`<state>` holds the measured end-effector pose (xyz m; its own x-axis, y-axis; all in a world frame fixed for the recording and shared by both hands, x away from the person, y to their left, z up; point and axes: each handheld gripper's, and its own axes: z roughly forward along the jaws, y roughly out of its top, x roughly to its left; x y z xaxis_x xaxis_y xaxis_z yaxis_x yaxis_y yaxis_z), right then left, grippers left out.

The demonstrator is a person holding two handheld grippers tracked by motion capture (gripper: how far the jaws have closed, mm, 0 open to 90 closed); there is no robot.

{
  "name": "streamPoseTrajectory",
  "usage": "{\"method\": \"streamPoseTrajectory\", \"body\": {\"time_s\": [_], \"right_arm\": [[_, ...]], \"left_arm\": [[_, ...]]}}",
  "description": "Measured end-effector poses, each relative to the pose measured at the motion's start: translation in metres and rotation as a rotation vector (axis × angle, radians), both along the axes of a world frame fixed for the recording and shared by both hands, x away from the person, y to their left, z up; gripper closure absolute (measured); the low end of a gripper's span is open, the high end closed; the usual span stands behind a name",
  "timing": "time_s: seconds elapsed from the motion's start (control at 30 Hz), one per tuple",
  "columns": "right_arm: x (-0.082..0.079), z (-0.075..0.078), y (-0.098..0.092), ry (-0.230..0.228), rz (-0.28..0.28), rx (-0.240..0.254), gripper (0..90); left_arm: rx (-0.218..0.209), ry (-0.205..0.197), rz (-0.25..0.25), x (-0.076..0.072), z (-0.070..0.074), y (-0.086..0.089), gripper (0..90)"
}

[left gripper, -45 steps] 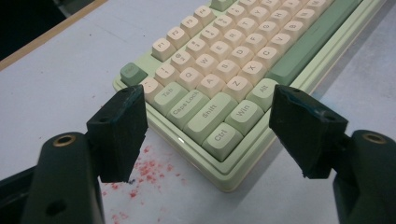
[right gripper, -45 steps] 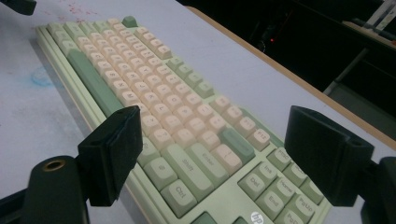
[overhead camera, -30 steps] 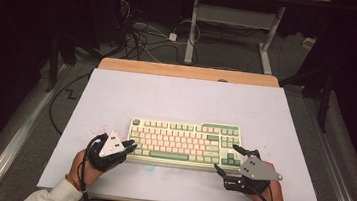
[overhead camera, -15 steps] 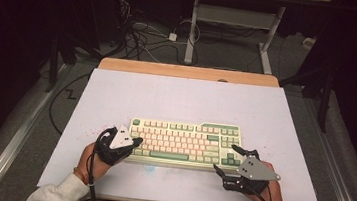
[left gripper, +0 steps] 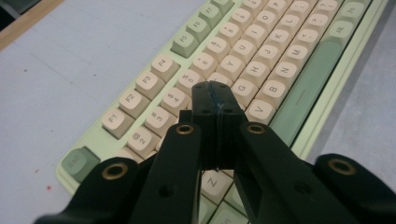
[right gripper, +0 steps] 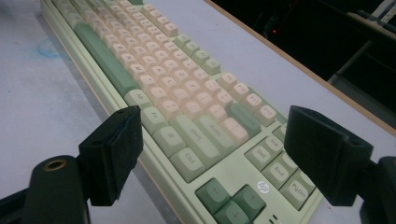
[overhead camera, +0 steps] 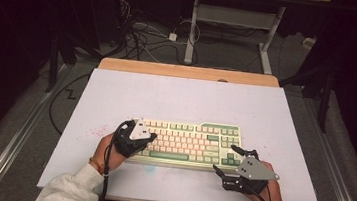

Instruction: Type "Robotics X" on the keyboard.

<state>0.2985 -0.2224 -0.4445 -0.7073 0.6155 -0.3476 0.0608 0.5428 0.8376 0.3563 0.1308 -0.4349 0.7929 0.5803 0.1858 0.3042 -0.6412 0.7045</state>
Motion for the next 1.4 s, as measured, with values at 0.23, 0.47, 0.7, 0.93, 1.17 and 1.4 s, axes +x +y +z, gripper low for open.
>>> {"method": "streamPoseTrajectory", "body": {"time_s": [0.23,0.47,0.7,0.93,1.17,1.4], "right_arm": [[0.001,-0.001,0.000,0.004,0.001,-0.006,20.5],[0.001,-0.003,0.001,0.007,0.005,-0.017,20.5],[0.001,-0.003,0.001,0.010,0.007,-0.023,20.8],[0.001,-0.004,0.001,0.011,0.010,-0.032,20.9],[0.001,-0.004,0.001,0.010,0.010,-0.034,21.3],[0.001,-0.003,0.001,0.006,0.010,-0.039,21.4]], "left_arm": [[0.015,0.026,-0.008,0.011,-0.003,-0.014,87.8],[0.021,0.049,-0.014,0.020,-0.006,-0.023,87.9],[0.051,0.060,-0.026,0.027,-0.009,-0.033,87.8],[0.075,0.071,-0.029,0.033,-0.012,-0.040,87.8],[0.101,0.085,-0.045,0.034,-0.013,-0.042,87.8],[0.095,0.055,-0.039,0.030,-0.009,-0.040,87.8]]}}
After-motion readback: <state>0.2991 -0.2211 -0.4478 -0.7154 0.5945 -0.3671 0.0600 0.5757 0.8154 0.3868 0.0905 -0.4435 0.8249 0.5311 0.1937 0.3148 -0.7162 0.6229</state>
